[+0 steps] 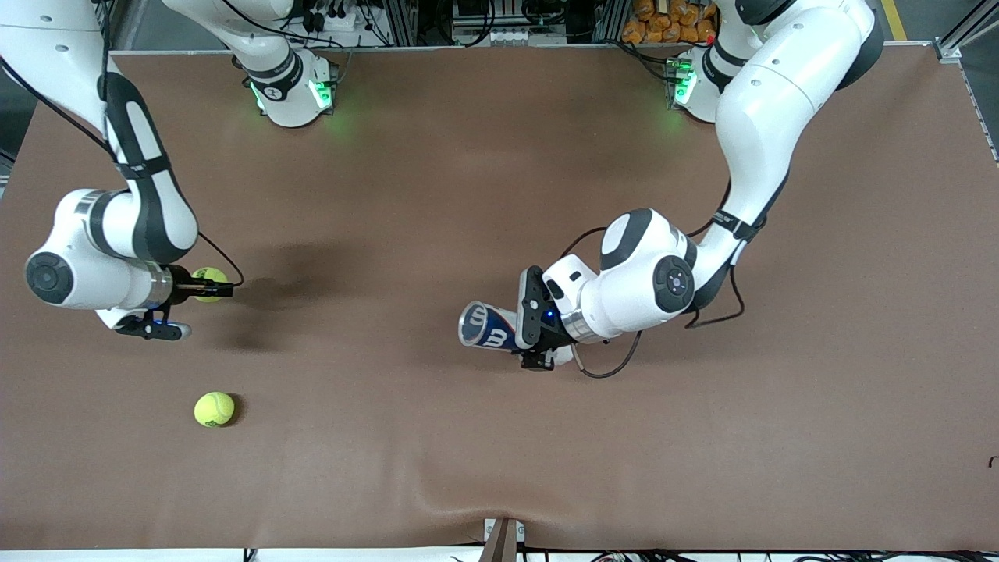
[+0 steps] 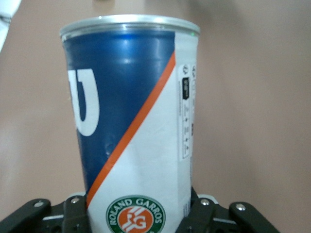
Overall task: Insert tennis ball vertically with right arm
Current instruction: 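Stand the can upright with the left gripper while the right gripper lifts the ball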
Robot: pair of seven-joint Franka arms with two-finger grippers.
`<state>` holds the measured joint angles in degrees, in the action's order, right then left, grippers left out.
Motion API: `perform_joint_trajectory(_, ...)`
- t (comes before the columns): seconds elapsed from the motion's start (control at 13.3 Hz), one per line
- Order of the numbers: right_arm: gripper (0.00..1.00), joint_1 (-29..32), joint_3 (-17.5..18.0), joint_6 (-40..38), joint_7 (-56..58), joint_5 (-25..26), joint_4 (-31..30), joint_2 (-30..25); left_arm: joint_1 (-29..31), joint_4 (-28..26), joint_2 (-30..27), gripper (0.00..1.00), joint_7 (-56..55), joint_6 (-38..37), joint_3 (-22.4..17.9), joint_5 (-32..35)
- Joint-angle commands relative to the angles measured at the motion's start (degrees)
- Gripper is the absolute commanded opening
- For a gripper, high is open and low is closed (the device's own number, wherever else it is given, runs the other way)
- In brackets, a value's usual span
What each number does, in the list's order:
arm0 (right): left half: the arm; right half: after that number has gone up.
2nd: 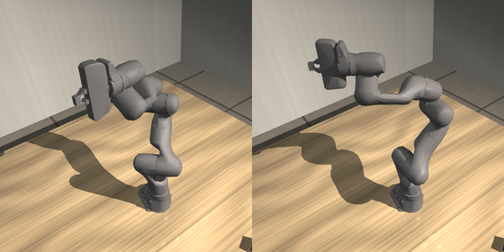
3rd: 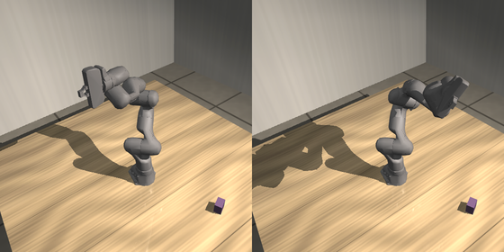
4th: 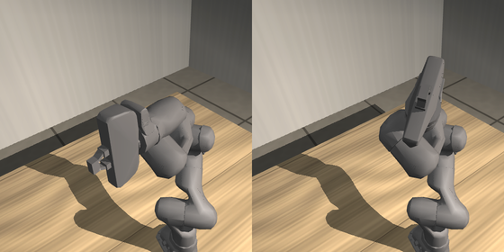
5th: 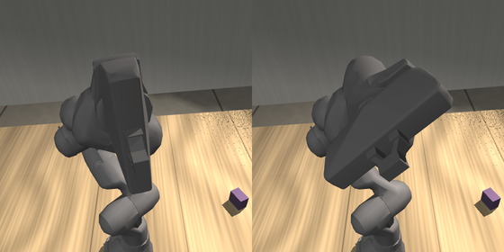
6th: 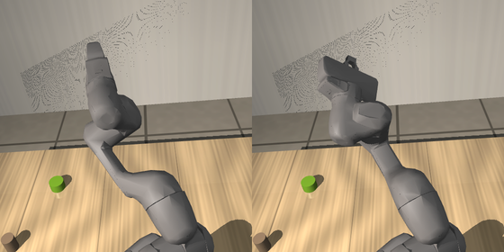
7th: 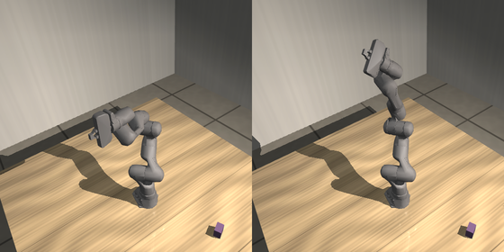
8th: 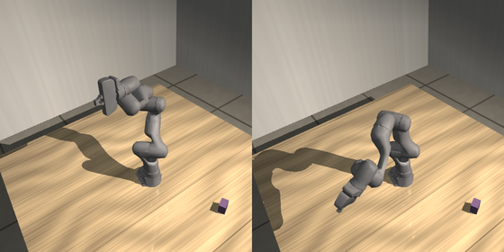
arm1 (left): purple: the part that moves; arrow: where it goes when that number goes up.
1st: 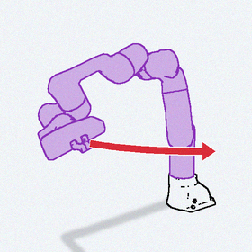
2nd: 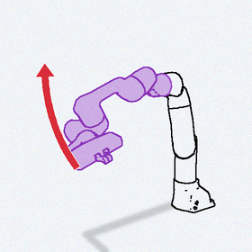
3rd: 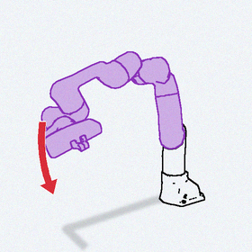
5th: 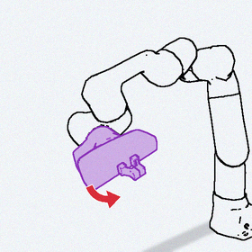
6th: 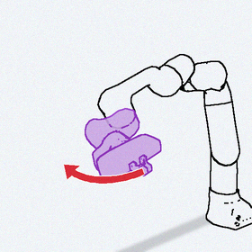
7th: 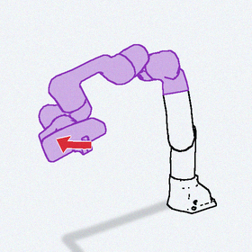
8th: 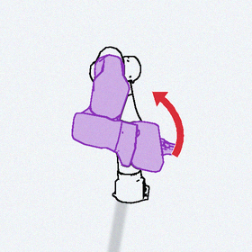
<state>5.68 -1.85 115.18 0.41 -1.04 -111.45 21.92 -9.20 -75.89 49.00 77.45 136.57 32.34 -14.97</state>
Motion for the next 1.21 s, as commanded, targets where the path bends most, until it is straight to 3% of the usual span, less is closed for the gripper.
perform_joint_trajectory(0.0, 0.51, 0.74, 0.62, -8.09, -0.58, -0.19, 4.37, -1.61, 0.32, -0.31, 2.76, 0.6, 12.58, 2.64, 0.53, -12.84)
perform_joint_trajectory(0.23, 0.51, 0.39, 0.8, -16.89, -1.19, -0.28, 11.67, -1.79, 0.5, -2.32, 3.38, 0.6, 27.35, 2.65, 0.36, -33.3)
perform_joint_trajectory(0.38, 0.51, 0.13, 0.89, -21.55, -2.07, -5.69, 16.15, -3.27, -0.37, -2.51, 4.52, 0.6, 37.46, 2.65, 0.27, -43.87)
perform_joint_trajectory(0.68, 0.51, -2.67, 0.97, -22.19, -8.03, -11.69, 19.42, -6.18, -2.56, -3.21, 4.7, 0.57, 42.32, 2.65, 0.27, -46.02)
perform_joint_trajectory(0.9, 0.51, -9.52, 0.97, -22.28, -21.63, -11.7, 21.01, -7.59, -3.98, -3.04, 7.42, 0.57, 56.19, 2.65, 0.27, -60.04)
perform_joint_trajectory(1.13, 0.51, -17.78, 0.89, -21.67, -35.26, -11.7, 22.85, -7.85, -5.83, -3.12, 9.17, 0.56, 58.6, 2.65, 0.18, -64.29)
